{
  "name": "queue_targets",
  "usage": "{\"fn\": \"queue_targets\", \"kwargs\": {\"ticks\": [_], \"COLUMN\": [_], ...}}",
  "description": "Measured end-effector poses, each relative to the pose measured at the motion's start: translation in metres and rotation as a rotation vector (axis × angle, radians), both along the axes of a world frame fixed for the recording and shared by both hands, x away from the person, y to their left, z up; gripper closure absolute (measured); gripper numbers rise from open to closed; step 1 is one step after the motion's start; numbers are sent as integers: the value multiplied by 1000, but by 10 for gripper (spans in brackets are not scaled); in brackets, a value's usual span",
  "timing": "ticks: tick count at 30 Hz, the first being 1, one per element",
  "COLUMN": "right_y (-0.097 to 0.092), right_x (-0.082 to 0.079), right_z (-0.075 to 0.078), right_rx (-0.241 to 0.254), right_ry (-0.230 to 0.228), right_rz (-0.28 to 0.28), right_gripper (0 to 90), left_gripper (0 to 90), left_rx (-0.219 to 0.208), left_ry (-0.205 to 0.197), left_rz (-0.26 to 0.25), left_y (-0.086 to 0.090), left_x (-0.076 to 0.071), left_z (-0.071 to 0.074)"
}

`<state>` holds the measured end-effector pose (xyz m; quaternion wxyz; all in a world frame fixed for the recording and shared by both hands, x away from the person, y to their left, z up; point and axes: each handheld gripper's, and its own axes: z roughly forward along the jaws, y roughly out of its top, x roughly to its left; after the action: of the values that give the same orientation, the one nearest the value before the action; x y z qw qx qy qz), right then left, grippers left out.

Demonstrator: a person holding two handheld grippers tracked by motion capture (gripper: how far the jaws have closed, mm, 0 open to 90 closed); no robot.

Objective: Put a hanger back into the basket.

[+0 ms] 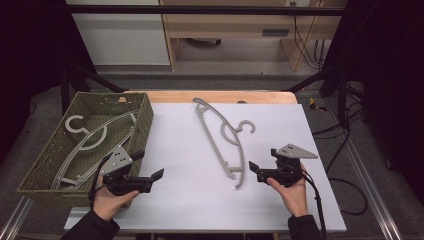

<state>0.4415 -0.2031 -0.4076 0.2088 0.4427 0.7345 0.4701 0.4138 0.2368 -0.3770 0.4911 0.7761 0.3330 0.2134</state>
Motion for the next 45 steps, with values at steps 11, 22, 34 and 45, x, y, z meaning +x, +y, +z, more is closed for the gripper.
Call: {"fn": "queue_targets", "kwargs": {"ticks": [11, 22, 34, 45], "right_y": [23, 42, 55, 59], "right_x": [23, 44, 52, 56], "right_z": [-21, -46, -62, -66], "right_rx": [-78, -143, -227, -249], "right_ry": [84, 153, 205, 224], "right_rz": [-22, -35, -59, -92], "right_gripper": [171, 318, 548, 665], "left_gripper": [110, 107, 107, 107], "left_rx": [-7, -14, -29, -31], "left_ry": [-10, -20, -30, -31], "left_rz": [2, 10, 22, 26], "left_y": [3, 9, 15, 16], "left_x": [-1, -1, -3, -3], "left_z": [4, 7, 11, 13]}}
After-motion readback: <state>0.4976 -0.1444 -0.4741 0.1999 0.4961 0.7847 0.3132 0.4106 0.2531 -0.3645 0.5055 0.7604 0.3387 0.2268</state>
